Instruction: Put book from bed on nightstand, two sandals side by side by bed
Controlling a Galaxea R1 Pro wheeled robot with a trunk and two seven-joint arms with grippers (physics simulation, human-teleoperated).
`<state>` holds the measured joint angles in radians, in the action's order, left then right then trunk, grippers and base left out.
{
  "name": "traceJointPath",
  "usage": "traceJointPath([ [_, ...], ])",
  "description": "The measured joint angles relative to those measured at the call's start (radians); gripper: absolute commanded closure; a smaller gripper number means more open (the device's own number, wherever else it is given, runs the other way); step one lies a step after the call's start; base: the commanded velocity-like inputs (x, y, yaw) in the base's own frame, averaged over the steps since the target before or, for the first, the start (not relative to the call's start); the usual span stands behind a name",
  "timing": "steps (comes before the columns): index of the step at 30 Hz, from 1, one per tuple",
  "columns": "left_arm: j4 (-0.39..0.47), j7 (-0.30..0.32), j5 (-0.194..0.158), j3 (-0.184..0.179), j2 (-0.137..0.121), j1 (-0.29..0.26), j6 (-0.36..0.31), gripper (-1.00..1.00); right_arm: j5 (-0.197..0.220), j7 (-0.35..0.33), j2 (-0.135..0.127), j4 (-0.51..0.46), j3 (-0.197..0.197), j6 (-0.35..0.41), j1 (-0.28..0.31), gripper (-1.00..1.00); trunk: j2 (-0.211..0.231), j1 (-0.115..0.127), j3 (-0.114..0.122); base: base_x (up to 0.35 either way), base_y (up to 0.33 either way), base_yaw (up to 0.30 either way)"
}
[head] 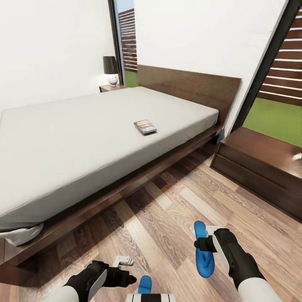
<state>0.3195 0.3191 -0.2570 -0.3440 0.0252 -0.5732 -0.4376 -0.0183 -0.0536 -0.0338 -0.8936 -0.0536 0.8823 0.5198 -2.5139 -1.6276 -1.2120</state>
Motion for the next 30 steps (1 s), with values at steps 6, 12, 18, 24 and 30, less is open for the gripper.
traceJointPath([
  [6, 0.000, 0.000, 0.000, 0.000, 0.000, 0.000, 0.000, -1.00, 0.000, 0.000, 0.000, 0.000, 0.000, 0.000, 0.000, 1.00, 0.000, 0.000, 0.000, 0.000, 0.000, -0.013],
  [12, 0.000, 0.000, 0.000, 0.000, 0.000, 0.000, 0.000, -1.00, 0.000, 0.000, 0.000, 0.000, 0.000, 0.001, 0.000, 1.00, 0.000, 0.000, 0.000, 0.000, 0.000, -0.007],
  [18, 0.001, 0.000, 0.000, 0.000, 0.000, 0.000, 0.000, -1.00, 0.000, 0.000, 0.000, 0.000, 0.000, 0.000, 0.000, 1.00, 0.000, 0.000, 0.000, 0.000, 0.000, -0.096],
  [24, 0.002, 0.000, 0.000, 0.000, 0.000, 0.000, 0.000, -1.00, 0.000, 0.000, 0.000, 0.000, 0.000, 0.000, 0.000, 1.00, 0.000, 0.000, 0.000, 0.000, 0.000, -0.021],
  [30, 0.002, 0.000, 0.000, 0.000, 0.000, 0.000, 0.000, -1.00, 0.000, 0.000, 0.000, 0.000, 0.000, 0.000, 0.000, 1.00, 0.000, 0.000, 0.000, 0.000, 0.000, -0.039],
])
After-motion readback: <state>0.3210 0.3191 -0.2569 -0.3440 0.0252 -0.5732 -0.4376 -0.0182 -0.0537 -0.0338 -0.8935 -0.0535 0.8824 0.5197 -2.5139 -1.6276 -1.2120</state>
